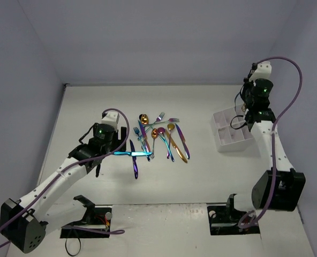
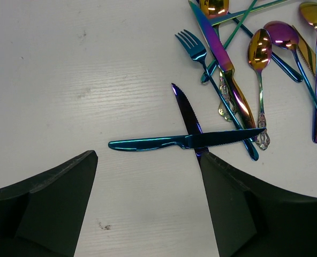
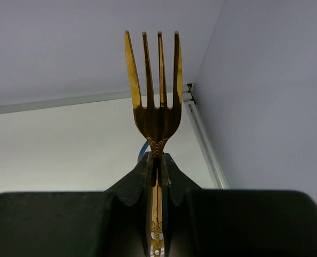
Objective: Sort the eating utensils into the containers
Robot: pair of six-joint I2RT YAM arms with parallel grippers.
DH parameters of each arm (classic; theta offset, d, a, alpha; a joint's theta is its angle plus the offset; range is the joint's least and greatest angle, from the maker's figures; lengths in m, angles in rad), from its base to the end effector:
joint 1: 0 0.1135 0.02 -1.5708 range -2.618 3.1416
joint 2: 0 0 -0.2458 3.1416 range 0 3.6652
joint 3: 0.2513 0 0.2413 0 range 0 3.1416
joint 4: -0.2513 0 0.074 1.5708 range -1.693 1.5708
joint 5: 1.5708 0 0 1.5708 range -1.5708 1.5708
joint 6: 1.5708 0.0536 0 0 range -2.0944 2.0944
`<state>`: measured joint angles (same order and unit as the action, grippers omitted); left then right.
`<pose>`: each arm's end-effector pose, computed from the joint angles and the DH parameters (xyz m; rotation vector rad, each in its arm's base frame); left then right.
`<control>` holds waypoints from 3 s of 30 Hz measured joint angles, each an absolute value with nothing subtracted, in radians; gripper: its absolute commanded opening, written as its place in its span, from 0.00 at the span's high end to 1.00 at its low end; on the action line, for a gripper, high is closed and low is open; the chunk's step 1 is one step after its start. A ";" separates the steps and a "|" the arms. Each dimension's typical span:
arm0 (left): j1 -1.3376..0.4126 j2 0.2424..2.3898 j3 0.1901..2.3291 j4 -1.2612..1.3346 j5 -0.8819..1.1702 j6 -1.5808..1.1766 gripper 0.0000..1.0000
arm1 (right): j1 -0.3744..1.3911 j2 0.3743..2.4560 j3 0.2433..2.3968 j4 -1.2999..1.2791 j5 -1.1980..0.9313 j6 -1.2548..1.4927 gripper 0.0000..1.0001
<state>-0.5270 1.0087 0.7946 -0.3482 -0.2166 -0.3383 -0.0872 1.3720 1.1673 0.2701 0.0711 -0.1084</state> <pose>0.2107 -0.1093 0.2631 0.0734 2.1301 -0.2823 0.3381 -0.0334 0.3740 0.0413 1.5086 -0.2106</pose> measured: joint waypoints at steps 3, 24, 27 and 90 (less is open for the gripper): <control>-0.527 1.007 0.794 -0.343 -0.215 -0.345 0.25 | -0.108 1.439 1.153 0.334 0.065 -0.105 1.00; -0.527 1.056 0.794 -0.340 -0.198 -0.354 0.25 | -0.138 1.607 0.980 0.577 0.076 -0.079 0.89; -0.527 1.058 0.794 -0.340 -0.187 -0.357 0.25 | -0.138 1.603 0.959 0.578 0.079 -0.078 0.81; -0.527 2.195 1.737 -0.545 0.090 -0.025 0.77 | -0.067 0.860 0.809 -0.012 -0.254 0.295 0.33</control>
